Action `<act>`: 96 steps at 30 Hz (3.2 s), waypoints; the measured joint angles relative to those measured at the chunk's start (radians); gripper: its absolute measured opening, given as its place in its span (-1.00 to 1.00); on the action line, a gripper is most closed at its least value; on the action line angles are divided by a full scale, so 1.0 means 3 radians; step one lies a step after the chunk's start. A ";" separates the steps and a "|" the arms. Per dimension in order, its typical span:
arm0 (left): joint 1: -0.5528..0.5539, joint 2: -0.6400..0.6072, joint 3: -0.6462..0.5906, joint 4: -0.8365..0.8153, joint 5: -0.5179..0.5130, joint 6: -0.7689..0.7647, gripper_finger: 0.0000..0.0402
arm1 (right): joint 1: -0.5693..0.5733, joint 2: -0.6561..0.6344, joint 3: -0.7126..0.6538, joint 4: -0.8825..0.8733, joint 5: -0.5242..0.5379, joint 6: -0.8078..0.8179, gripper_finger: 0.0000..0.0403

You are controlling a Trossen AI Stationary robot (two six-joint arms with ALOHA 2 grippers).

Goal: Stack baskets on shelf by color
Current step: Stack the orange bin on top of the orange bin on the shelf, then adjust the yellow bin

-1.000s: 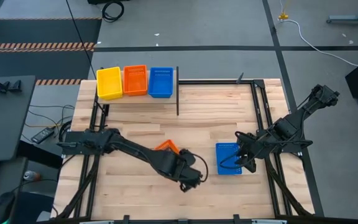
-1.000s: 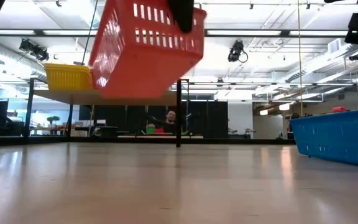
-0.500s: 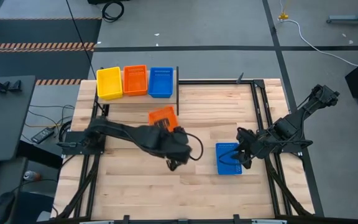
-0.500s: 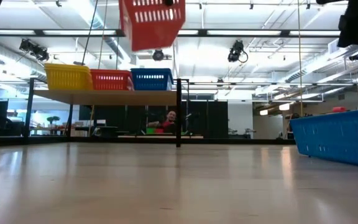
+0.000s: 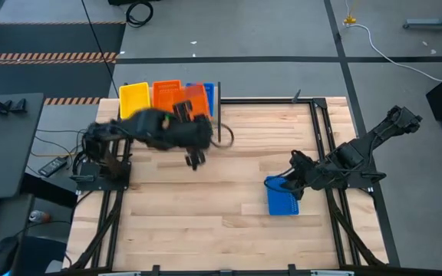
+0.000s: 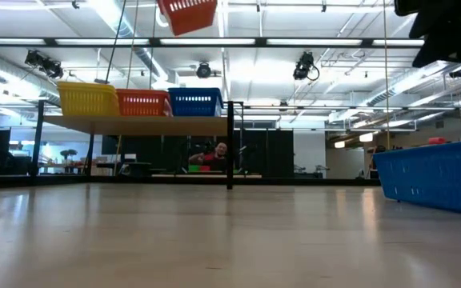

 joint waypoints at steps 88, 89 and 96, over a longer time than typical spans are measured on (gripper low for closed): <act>0.2046 -0.0940 -0.2243 0.0562 0.1082 0.2120 -0.56 | -0.0645 0.0009 0.0000 0.0595 -0.0207 -0.0011 0.06; 0.2047 -0.0942 -0.2185 0.0528 0.1074 0.2068 -0.55 | -0.0645 0.0009 0.0000 0.0595 -0.0208 -0.0010 0.06; 0.2046 -0.0947 -0.1794 0.0366 0.1249 0.1700 -0.54 | -0.0645 0.0009 0.0000 0.0595 -0.0214 -0.0014 0.06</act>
